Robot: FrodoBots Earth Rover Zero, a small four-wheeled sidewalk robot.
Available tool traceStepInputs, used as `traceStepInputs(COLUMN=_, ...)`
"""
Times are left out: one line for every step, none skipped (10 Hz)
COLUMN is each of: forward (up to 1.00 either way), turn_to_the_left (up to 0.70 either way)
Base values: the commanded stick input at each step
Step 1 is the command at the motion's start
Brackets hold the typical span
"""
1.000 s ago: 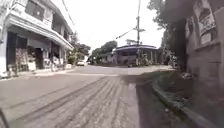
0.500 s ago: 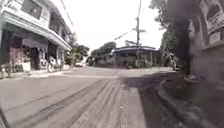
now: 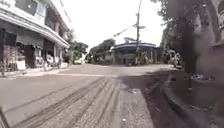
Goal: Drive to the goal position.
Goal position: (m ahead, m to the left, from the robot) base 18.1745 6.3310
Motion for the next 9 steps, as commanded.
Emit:
traceStepInputs(forward=0.7, turn_to_the_left=0.0)
traceStepInputs(forward=0.7, turn_to_the_left=0.0)
traceStepInputs(forward=0.7, turn_to_the_left=0.0)
traceStepInputs(forward=0.7, turn_to_the_left=0.0)
traceStepInputs(forward=0.7, turn_to_the_left=0.0)
traceStepInputs(forward=0.7, turn_to_the_left=0.0)
traceStepInputs(forward=0.7, turn_to_the_left=0.0)
traceStepInputs(forward=0.7, turn_to_the_left=0.0)
traceStepInputs(forward=0.7, turn_to_the_left=0.0)
